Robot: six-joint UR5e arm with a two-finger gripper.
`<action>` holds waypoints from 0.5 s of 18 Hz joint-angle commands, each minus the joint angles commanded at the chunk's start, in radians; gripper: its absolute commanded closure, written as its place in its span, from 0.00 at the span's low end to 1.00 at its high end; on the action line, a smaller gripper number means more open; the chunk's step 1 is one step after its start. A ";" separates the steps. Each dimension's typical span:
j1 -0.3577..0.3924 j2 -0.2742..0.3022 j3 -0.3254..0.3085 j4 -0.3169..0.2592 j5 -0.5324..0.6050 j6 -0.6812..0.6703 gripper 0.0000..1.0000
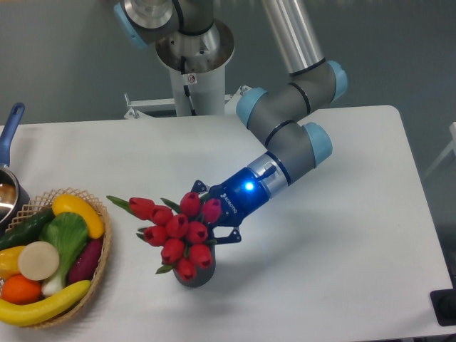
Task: Insert the flowers into the vase
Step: 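Open the gripper to release the tulip bunch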
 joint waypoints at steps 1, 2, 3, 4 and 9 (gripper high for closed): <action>0.005 0.002 0.000 -0.002 0.000 0.011 0.38; 0.008 0.002 -0.002 0.000 0.000 0.015 0.33; 0.008 0.003 -0.003 0.000 0.000 0.015 0.29; 0.008 0.005 -0.003 -0.002 0.000 0.015 0.28; 0.011 0.009 -0.008 0.000 0.020 0.015 0.11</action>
